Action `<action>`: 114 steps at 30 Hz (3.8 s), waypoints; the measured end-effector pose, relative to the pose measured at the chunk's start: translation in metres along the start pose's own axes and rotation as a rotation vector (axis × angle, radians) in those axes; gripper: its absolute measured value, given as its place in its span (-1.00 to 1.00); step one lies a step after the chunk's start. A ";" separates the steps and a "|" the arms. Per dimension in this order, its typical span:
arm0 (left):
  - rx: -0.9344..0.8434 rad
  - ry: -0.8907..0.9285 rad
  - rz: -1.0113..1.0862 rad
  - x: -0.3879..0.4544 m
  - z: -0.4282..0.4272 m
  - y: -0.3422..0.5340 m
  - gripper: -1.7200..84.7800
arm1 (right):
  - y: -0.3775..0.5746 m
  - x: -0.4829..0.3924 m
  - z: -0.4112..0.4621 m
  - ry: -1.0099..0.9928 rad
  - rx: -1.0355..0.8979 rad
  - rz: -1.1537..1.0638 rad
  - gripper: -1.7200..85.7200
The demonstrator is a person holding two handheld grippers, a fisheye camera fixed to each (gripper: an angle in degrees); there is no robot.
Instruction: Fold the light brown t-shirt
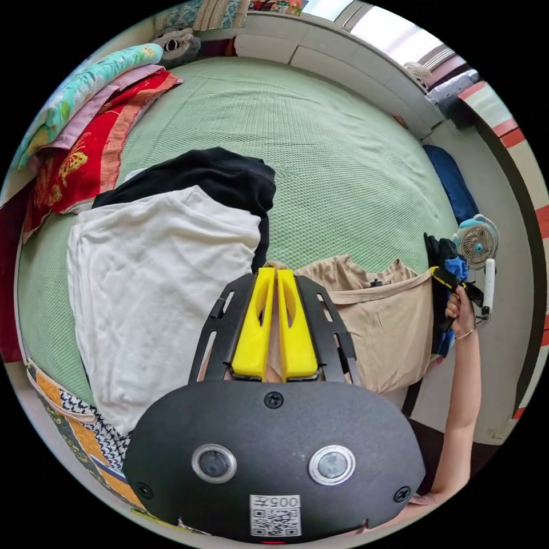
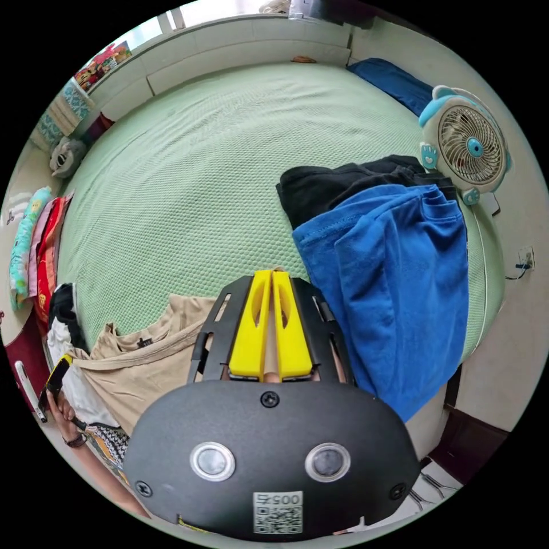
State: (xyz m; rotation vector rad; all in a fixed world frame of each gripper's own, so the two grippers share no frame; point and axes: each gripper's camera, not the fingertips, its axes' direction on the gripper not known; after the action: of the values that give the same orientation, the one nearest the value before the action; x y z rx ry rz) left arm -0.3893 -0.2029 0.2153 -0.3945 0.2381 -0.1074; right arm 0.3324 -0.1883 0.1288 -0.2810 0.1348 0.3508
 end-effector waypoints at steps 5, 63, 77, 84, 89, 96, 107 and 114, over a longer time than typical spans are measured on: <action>-0.038 -0.080 0.056 0.009 0.020 -0.020 -0.86 | -0.012 0.007 0.004 -0.068 -0.022 -0.025 -0.98; 0.119 -0.061 0.340 0.116 0.011 0.051 -0.85 | 0.129 -0.250 0.010 -0.080 0.042 -0.681 -0.79; -0.023 -0.085 0.445 0.156 0.056 0.097 -0.85 | 0.157 -0.238 -0.029 -0.178 0.090 -0.677 -0.79; 0.054 -0.103 0.372 0.161 0.042 0.100 -0.86 | 0.190 -0.251 -0.020 -0.094 0.092 -0.822 -0.75; 0.125 -0.058 0.335 0.164 0.015 0.113 -0.87 | 0.168 -0.237 -0.020 -0.036 0.106 -0.558 -0.79; 0.163 -0.065 0.397 0.159 -0.028 0.191 -0.84 | 0.209 -0.174 -0.058 -0.112 0.152 -0.573 -0.78; 0.056 -0.059 0.320 0.137 -0.036 0.367 -0.74 | 0.341 0.030 -0.112 -0.068 0.110 -0.467 -0.73; 0.019 -0.146 0.186 0.141 -0.022 0.418 -0.71 | 0.402 0.092 -0.105 -0.084 0.051 -0.391 -0.70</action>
State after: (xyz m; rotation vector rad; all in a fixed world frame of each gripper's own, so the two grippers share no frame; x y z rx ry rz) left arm -0.2342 0.1522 0.0023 -0.3579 0.1283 0.1016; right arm 0.2655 0.1725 -0.0872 -0.2356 0.0043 -0.0287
